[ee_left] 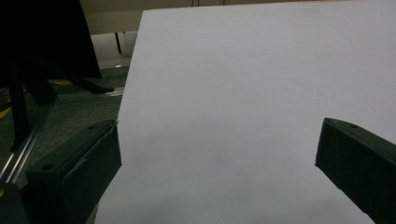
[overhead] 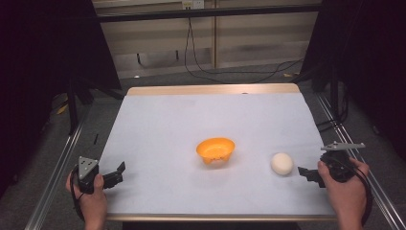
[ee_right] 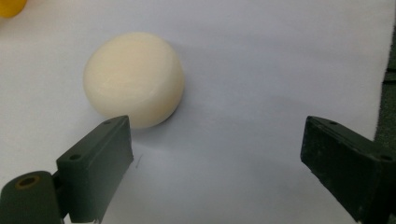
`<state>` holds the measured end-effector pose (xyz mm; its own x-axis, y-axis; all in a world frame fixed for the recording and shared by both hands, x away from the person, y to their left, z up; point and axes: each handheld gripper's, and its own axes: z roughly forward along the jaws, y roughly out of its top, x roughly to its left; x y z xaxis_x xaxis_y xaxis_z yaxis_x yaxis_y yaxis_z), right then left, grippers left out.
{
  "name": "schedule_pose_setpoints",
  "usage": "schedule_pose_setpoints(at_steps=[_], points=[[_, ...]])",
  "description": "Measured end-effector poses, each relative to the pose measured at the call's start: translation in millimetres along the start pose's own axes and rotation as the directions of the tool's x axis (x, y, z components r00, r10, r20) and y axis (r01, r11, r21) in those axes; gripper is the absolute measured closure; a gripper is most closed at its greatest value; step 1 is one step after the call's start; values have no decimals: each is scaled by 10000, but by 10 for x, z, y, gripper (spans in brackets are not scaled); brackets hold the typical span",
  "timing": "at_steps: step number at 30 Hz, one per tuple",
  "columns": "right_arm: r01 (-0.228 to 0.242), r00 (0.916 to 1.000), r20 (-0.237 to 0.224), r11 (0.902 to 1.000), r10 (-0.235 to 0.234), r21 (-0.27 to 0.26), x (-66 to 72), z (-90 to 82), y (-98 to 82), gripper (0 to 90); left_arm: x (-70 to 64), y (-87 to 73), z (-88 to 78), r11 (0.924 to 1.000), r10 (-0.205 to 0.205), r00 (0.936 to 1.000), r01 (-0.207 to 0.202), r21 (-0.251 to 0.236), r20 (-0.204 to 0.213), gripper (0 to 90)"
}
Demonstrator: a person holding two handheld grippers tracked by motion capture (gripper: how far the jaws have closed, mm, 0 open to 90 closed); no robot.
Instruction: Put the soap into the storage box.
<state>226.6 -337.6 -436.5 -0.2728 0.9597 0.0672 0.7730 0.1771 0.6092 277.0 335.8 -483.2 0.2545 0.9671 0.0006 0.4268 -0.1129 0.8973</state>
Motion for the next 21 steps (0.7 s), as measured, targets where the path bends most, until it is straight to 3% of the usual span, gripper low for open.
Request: schedule_pose_setpoints(at_steps=[4,16,21], points=[[108,9999,-33,9993,-107,352,66,51,70,89,-4,4,10,10000,24,10000,-24,76,14,0],[106,9999,109,9972,-115,744,208,176,165,127,3,5,13,9999,-33,10000,33,110,24,0],[288,9994,-217,9956,-270,895,285,214,240,128,7,5,12,9999,-35,10000,35,117,8,0]])
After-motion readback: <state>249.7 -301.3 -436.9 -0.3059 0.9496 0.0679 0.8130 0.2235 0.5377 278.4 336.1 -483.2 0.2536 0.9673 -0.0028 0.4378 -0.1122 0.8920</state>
